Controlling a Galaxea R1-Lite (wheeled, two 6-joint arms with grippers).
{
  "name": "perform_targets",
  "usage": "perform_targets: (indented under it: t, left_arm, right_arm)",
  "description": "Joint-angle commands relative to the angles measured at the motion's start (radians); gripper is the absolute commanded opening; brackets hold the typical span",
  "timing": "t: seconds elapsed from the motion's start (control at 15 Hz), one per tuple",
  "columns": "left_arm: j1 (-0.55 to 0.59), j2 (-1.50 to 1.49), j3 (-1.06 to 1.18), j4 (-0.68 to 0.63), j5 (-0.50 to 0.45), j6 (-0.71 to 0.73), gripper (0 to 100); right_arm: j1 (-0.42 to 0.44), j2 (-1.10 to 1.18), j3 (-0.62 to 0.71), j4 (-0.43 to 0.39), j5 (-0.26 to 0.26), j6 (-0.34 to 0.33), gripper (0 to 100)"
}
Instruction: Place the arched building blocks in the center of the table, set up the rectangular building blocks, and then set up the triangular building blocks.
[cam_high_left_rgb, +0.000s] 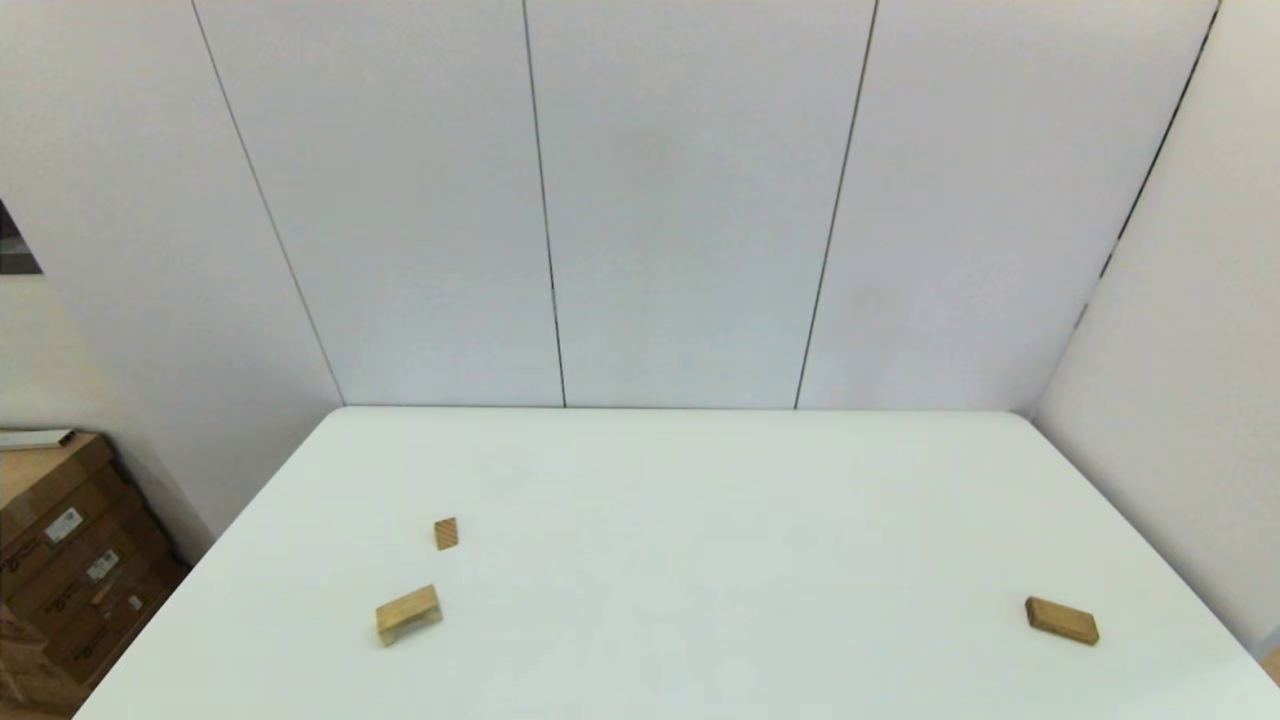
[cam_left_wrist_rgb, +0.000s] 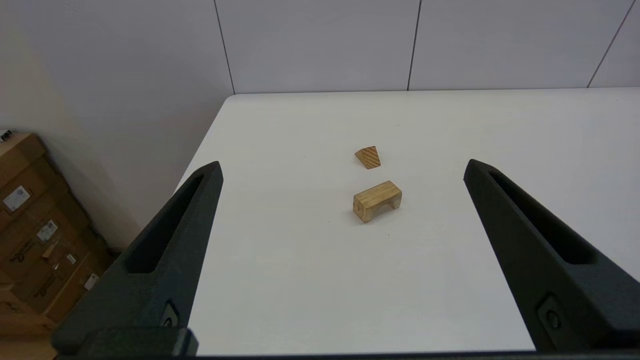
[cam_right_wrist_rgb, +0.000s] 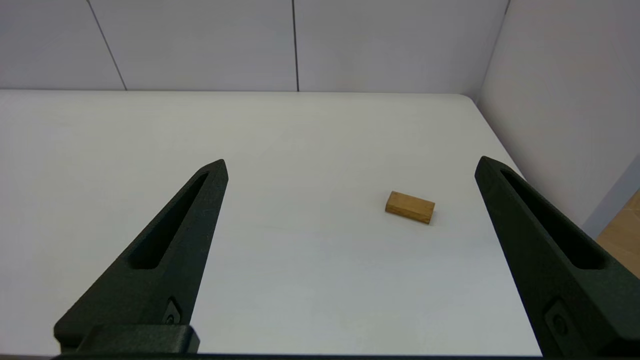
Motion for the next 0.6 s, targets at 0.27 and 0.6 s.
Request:
perform_targets:
  t: [0.27,0.6]
  left_arm:
    - [0.001,0.0,0.0,0.0,0.0,0.001,100]
    - [0.001,0.0,0.0,0.0,0.0,0.001,100]
  right_arm:
    - [0.0,-0.002,0.002,0.0,0.001,0.0,100]
    - [0.0,-0.002,0.002,0.0,0.001,0.0,100]
